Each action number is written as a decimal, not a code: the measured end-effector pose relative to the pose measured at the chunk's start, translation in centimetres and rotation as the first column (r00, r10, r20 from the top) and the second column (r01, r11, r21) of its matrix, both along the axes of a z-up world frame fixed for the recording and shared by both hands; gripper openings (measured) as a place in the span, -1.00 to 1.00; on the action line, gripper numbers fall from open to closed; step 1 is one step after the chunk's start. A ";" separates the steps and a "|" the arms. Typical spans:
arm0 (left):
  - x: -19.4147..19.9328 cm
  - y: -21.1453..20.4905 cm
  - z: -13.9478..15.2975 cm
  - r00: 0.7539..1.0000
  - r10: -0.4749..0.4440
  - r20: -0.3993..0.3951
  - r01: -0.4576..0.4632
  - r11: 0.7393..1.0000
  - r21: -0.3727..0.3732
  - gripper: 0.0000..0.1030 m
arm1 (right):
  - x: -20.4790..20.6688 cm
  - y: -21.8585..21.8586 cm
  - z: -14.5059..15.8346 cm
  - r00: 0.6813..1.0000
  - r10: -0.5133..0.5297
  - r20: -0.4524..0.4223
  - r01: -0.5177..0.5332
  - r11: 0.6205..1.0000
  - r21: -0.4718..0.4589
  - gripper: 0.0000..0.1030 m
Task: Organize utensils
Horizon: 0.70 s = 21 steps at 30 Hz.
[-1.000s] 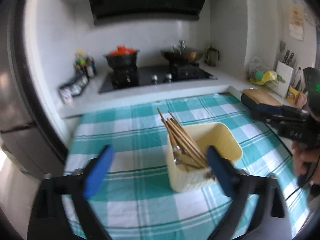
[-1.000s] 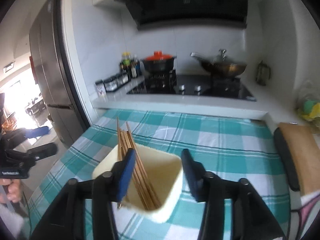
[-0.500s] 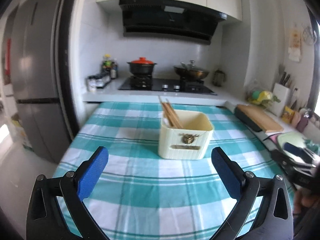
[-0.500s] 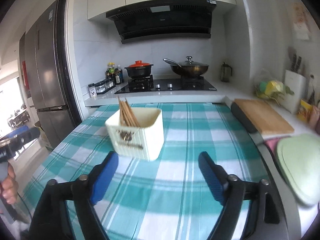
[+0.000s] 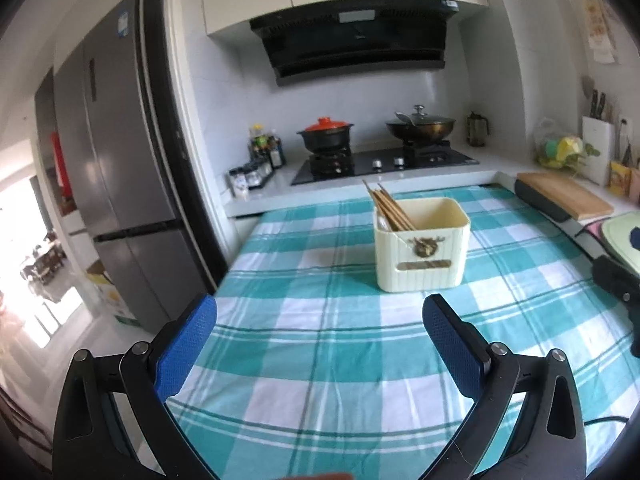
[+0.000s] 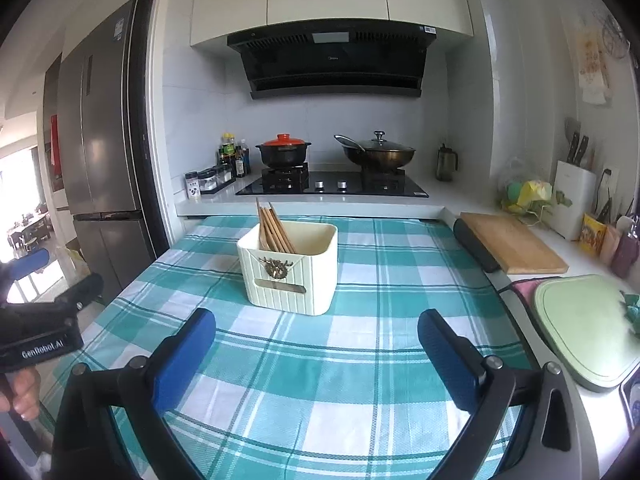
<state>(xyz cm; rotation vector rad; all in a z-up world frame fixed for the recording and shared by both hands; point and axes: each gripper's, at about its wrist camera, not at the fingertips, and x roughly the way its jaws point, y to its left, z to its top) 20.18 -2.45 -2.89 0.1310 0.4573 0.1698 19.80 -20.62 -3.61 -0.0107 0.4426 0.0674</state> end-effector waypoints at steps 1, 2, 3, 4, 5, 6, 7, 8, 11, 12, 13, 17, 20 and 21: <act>0.0 0.0 -0.1 1.000 -0.009 -0.012 0.009 1.000 -0.011 0.99 | -0.1 0.2 0.0 1.000 0.001 -0.005 -0.001 1.000 0.000 1.00; 0.1 0.0 -0.2 0.999 -0.018 -0.030 0.017 1.000 -0.023 0.99 | -0.2 0.3 0.0 1.000 0.002 -0.009 -0.002 1.000 -0.001 1.00; 0.0 0.0 -0.3 0.999 -0.020 -0.044 0.019 0.999 -0.030 0.99 | -0.3 0.5 0.0 1.000 0.004 -0.012 -0.004 1.000 -0.003 1.00; 0.0 0.0 -0.4 0.998 -0.025 -0.055 0.023 0.999 -0.038 0.99 | -0.4 0.7 0.1 1.000 0.003 -0.020 -0.003 1.000 -0.010 1.00; 0.0 0.0 -0.5 0.997 -0.034 -0.063 0.031 0.998 -0.051 0.99 | -0.4 0.8 0.0 1.000 -0.002 -0.028 0.001 1.000 -0.019 1.00; 0.0 0.1 -0.5 0.997 -0.042 -0.070 0.037 0.997 -0.066 0.99 | -0.5 1.1 0.1 0.999 -0.007 -0.034 0.006 1.000 -0.029 1.00; 0.1 0.2 -0.5 0.996 -0.049 -0.079 0.042 0.996 -0.084 0.99 | -0.6 1.3 0.1 0.999 -0.013 -0.040 0.011 0.999 -0.042 1.00; 0.1 0.3 -0.5 0.995 -0.058 -0.086 0.049 0.993 -0.103 0.99 | -0.7 1.5 0.2 0.999 -0.018 -0.046 0.015 0.999 -0.052 1.00; 0.0 0.3 -0.4 0.993 -0.071 -0.096 0.059 0.991 -0.122 0.99 | -0.8 1.8 0.5 0.998 -0.020 -0.064 0.016 0.998 -0.058 1.00; -0.1 0.2 -0.4 0.992 -0.071 -0.099 0.059 0.991 -0.120 0.99 | -0.8 1.9 0.6 0.997 -0.017 -0.070 0.013 0.998 -0.054 1.00; 0.0 0.2 -0.4 0.992 -0.070 -0.105 0.058 0.992 -0.116 0.99 | -0.9 2.1 0.6 0.997 -0.013 -0.076 0.009 0.999 -0.051 1.00; -0.1 0.3 -0.4 0.991 -0.060 -0.120 0.046 0.992 -0.117 0.99 | -1.0 2.5 0.8 0.996 -0.007 -0.084 0.003 0.999 -0.051 1.00; -0.2 0.5 -0.3 0.991 -0.052 -0.124 0.037 0.992 -0.122 0.99 | -1.1 3.0 0.8 0.996 -0.005 -0.089 -0.001 0.998 -0.061 1.00; -0.3 0.5 -0.2 0.991 -0.050 -0.123 0.035 0.992 -0.122 0.99 | -1.1 3.0 0.8 0.996 -0.003 -0.090 -0.003 0.998 -0.063 1.00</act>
